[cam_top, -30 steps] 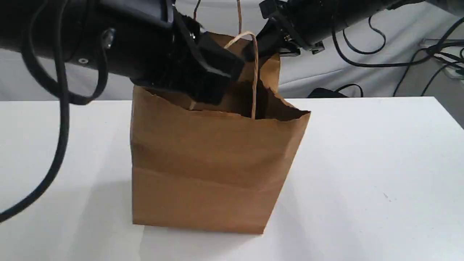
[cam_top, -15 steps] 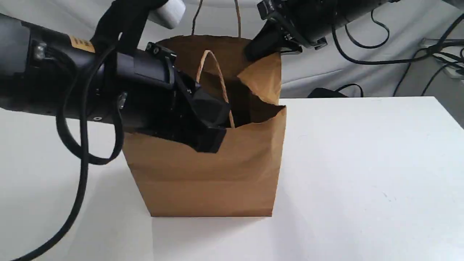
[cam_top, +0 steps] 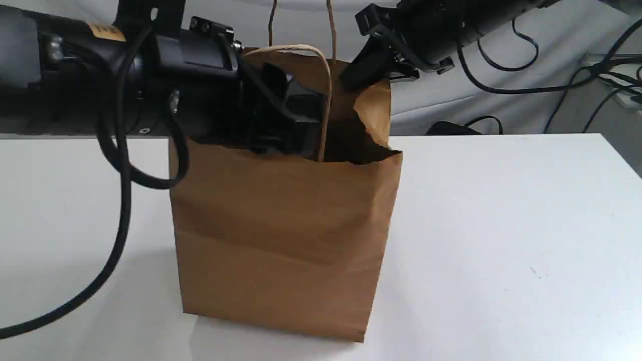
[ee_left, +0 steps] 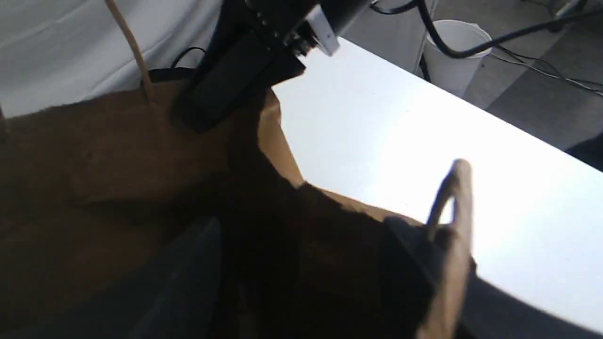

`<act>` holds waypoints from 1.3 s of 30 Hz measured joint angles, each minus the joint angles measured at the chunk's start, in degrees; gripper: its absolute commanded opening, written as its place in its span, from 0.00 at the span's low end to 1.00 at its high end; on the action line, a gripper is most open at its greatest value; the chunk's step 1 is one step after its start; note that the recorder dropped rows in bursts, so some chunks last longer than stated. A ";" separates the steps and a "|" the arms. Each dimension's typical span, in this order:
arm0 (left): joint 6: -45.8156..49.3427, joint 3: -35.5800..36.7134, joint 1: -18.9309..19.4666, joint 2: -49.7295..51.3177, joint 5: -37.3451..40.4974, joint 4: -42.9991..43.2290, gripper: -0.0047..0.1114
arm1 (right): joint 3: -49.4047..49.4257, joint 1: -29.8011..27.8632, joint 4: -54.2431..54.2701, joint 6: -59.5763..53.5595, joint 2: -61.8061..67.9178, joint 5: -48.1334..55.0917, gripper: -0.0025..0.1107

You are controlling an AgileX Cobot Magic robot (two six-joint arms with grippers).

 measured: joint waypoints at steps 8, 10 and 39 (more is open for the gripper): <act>-0.34 0.00 0.00 0.00 -1.10 2.77 0.50 | 0.00 0.00 0.00 0.00 0.00 0.00 0.02; -0.34 0.00 0.00 0.00 -1.14 3.49 0.50 | 0.00 0.00 0.00 0.16 0.00 0.00 0.02; -0.34 0.00 0.00 0.00 2.53 7.49 0.50 | 0.00 0.00 -1.94 0.15 0.00 0.00 0.48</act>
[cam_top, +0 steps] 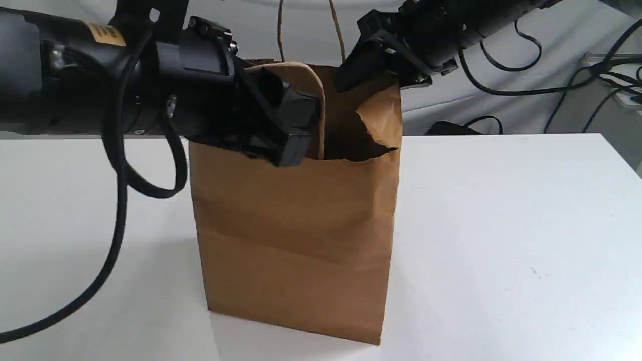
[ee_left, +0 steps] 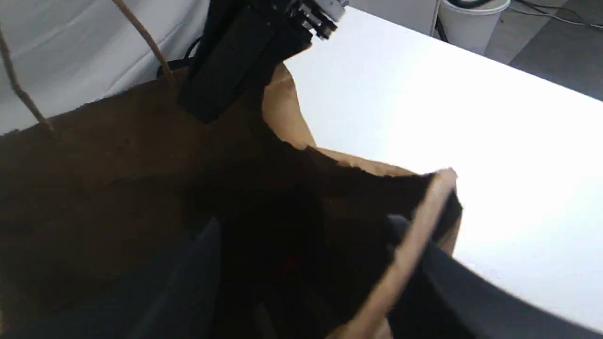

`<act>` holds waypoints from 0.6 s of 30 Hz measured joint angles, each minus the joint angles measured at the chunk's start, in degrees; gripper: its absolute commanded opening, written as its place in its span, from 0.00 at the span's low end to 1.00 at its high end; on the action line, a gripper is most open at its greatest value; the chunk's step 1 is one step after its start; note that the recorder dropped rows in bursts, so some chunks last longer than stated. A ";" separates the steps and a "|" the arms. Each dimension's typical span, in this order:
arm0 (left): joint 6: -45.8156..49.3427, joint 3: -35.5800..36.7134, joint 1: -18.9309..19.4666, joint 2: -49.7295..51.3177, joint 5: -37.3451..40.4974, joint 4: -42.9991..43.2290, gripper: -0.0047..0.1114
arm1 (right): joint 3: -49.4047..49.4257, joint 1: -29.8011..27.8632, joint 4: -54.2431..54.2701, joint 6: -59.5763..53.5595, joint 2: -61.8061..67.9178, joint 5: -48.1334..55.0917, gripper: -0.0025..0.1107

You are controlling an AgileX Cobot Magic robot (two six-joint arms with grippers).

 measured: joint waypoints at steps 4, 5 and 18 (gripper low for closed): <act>-0.93 0.00 0.00 0.00 1.08 2.17 0.50 | 0.00 0.00 -0.78 0.00 0.00 0.00 0.48; -1.52 0.00 0.00 0.00 1.25 2.88 0.50 | 0.00 0.00 -1.22 0.00 0.00 0.00 0.48; -3.02 0.00 0.00 0.00 4.31 6.82 0.50 | 0.00 -1.88 -3.88 0.00 -1.49 0.11 0.48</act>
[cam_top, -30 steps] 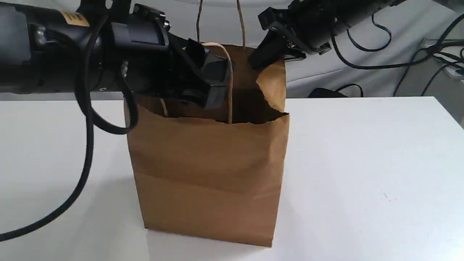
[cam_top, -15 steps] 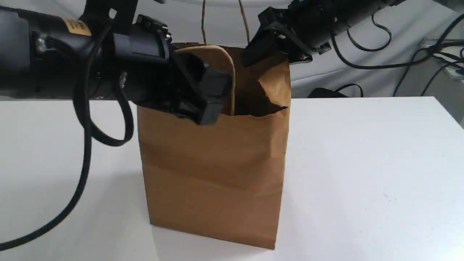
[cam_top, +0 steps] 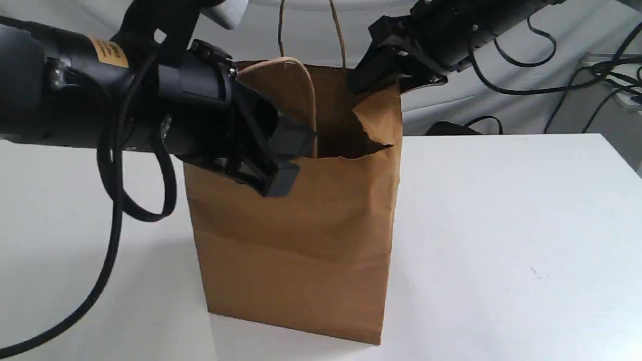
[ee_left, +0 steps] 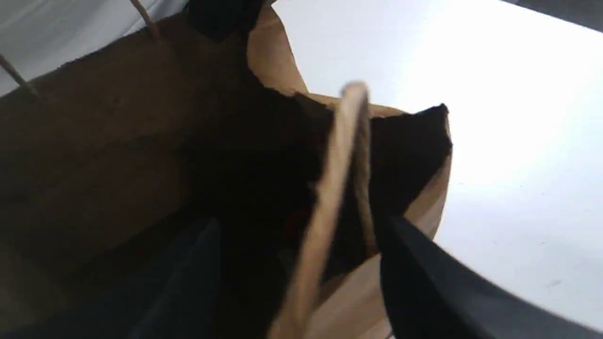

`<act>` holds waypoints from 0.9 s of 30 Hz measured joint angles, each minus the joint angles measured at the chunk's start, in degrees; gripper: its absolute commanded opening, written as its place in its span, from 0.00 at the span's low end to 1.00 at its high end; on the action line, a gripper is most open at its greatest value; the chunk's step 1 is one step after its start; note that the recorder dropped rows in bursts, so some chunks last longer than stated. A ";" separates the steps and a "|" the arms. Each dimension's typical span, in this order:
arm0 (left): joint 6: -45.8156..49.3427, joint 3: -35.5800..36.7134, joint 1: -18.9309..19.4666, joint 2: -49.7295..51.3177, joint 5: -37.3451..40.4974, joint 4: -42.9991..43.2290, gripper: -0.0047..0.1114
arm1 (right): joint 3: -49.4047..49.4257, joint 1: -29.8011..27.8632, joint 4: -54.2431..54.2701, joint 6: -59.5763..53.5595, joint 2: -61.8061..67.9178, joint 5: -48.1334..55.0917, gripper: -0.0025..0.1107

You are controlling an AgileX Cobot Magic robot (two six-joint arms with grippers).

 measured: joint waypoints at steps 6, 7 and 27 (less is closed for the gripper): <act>-2.42 0.00 0.00 -2.44 0.23 5.75 0.50 | 0.00 -1.04 -0.15 0.00 -2.75 0.00 0.48; -3.43 0.00 0.00 -3.21 0.22 7.81 0.50 | 0.00 -1.09 -0.15 0.00 -3.07 0.00 0.48; -19.40 0.00 0.00 -19.32 22.91 22.18 0.04 | 0.00 -1.22 -7.60 2.98 -12.40 0.12 0.02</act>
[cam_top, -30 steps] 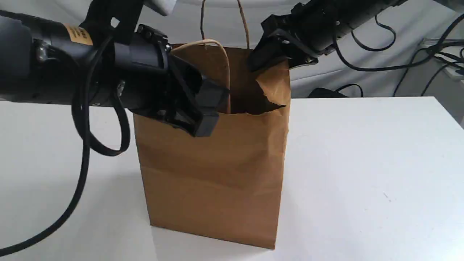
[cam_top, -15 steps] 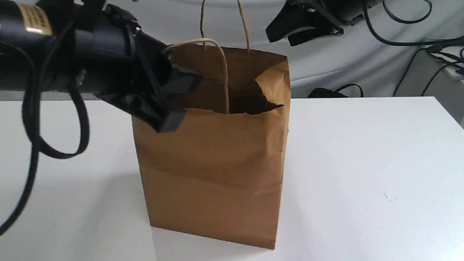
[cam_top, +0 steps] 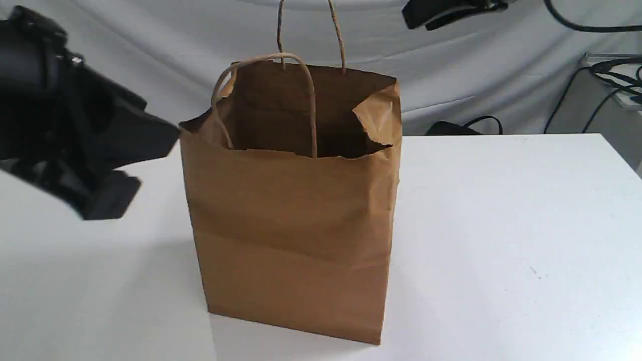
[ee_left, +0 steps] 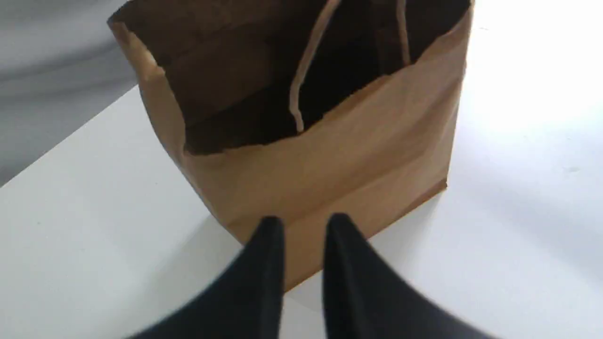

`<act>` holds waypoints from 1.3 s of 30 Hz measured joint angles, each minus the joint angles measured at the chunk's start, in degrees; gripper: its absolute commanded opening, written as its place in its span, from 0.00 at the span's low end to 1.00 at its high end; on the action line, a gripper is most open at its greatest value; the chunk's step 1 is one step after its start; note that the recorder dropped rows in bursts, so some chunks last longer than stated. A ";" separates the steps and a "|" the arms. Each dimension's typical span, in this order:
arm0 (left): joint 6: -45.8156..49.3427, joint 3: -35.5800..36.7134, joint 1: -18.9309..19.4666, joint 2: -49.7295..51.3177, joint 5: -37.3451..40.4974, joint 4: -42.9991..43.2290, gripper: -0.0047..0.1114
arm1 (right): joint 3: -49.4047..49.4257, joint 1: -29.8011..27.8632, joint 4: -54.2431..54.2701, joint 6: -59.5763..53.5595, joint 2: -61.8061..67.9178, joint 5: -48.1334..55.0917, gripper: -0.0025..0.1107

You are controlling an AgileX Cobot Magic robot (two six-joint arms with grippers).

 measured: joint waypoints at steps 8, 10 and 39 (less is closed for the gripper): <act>-4.93 1.95 0.00 -16.67 -6.23 -0.47 0.04 | 3.78 0.00 4.40 -2.64 -9.87 -0.48 0.02; -5.87 4.59 0.00 -22.29 -12.88 -0.47 0.04 | 7.87 0.00 5.69 -4.48 -13.88 -2.74 0.02; -16.59 34.15 0.00 -37.96 -42.90 3.74 0.04 | 62.20 11.60 9.56 -19.43 -45.90 -42.57 0.02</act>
